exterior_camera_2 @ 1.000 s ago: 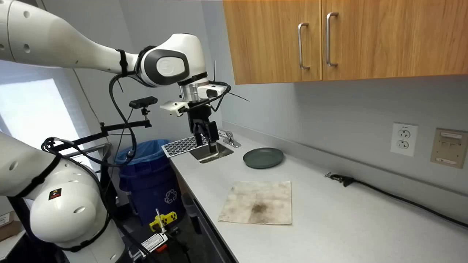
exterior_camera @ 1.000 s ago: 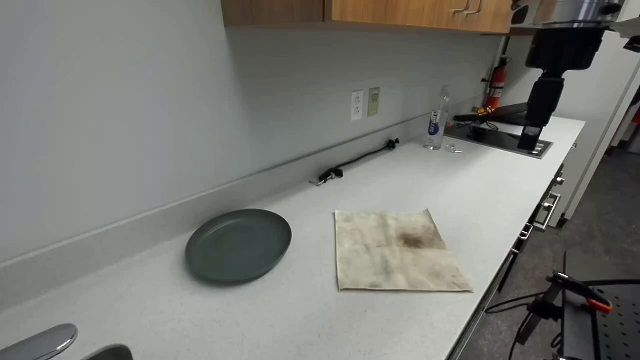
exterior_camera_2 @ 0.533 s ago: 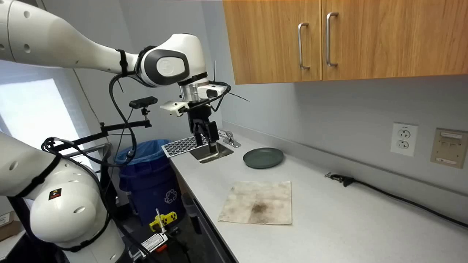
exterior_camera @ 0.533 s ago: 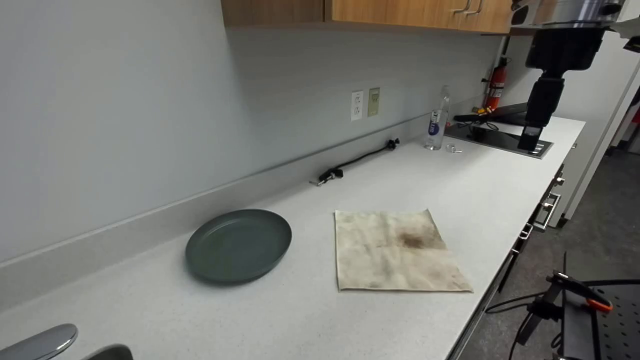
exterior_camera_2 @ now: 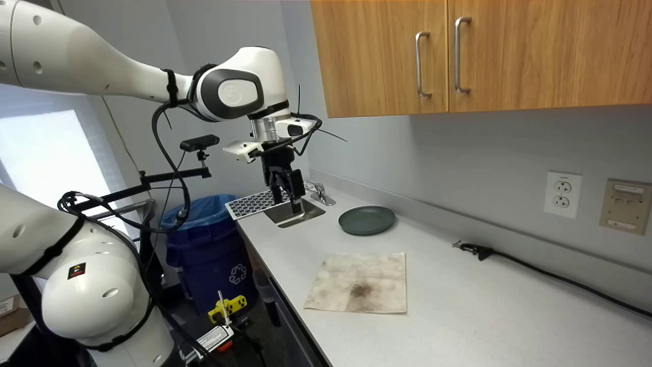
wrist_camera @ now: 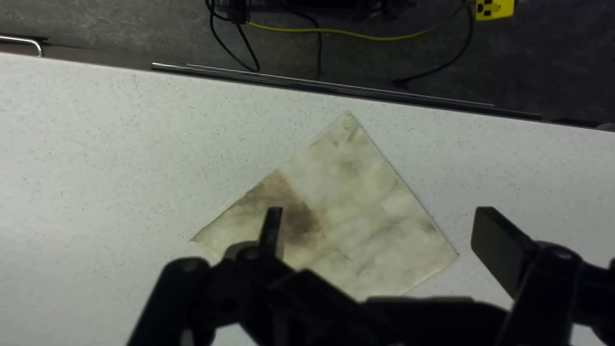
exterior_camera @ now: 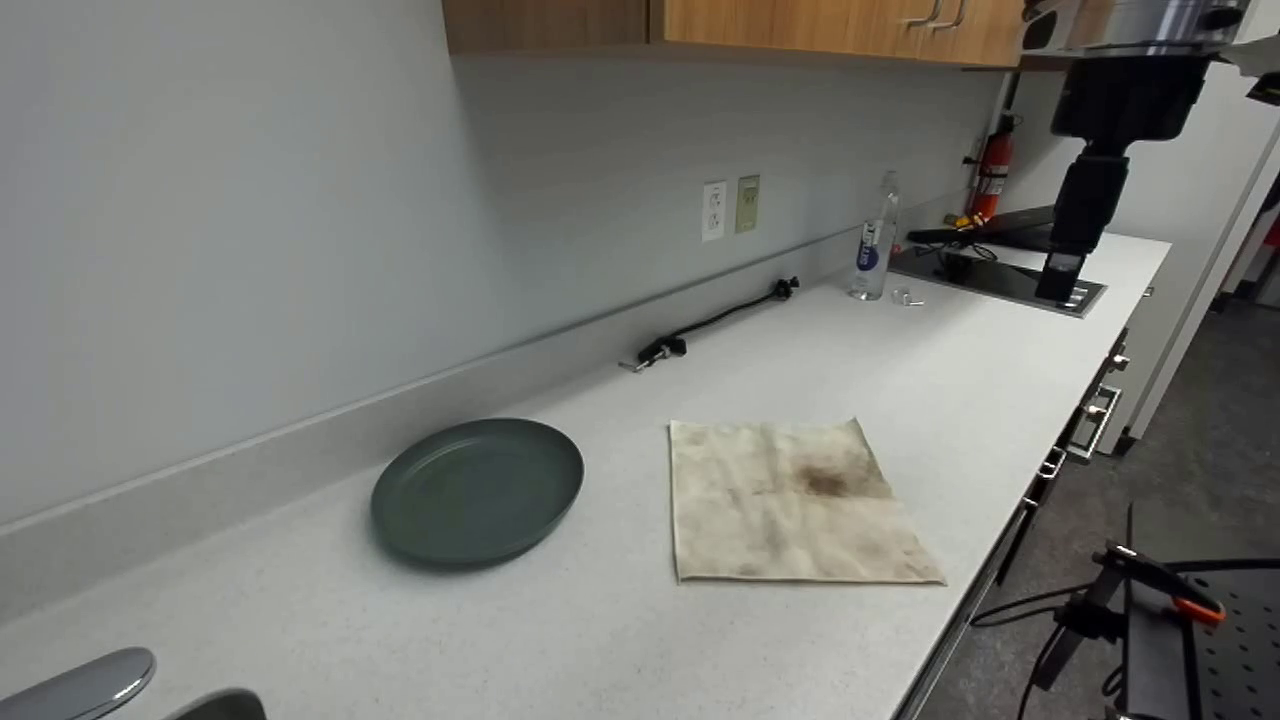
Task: Fold the towel in triangles twice
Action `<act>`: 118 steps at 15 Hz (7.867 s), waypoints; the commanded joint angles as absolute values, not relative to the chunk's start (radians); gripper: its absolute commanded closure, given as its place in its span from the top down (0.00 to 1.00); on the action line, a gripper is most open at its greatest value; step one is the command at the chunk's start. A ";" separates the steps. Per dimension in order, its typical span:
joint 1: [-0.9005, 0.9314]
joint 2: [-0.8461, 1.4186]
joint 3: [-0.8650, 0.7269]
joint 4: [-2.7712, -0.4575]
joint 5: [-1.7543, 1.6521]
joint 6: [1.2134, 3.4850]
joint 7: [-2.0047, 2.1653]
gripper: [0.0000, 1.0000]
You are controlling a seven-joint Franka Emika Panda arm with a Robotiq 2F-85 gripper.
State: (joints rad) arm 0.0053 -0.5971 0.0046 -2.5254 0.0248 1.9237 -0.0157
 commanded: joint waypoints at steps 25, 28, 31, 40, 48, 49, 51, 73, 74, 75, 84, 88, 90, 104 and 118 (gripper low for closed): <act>-0.071 -0.525 -0.156 -2.490 -0.078 1.968 -0.227 1.00; -0.112 -0.439 -0.261 -2.441 -0.099 2.008 -0.345 1.00; -0.132 -0.461 -0.264 -2.471 -0.087 2.012 -0.339 1.00; -0.119 -0.369 -0.237 -2.483 -0.098 2.051 -0.342 1.00; -0.103 -0.108 -0.176 -2.488 -0.063 2.319 -0.258 1.00; -0.101 -0.065 -0.171 -2.477 -0.051 2.345 -0.251 1.00; -0.099 0.000 -0.155 -2.454 -0.021 2.372 -0.245 1.00; -0.194 0.265 -0.104 -2.326 0.297 2.567 -0.484 1.00; -0.203 0.280 -0.097 -2.318 0.302 2.569 -0.491 1.00; -0.212 0.296 -0.088 -2.310 0.306 2.572 -0.493 1.00; -0.260 0.443 -0.033 -2.193 0.275 2.613 -0.450 1.00; -0.269 0.494 -0.019 -2.139 0.266 2.625 -0.438 1.00; -0.272 0.511 -0.013 -2.122 0.264 2.627 -0.431 1.00; -0.290 0.532 0.006 -2.102 0.274 2.634 -0.377 0.48; -0.233 0.394 -0.013 -2.170 0.200 2.730 -0.304 0.00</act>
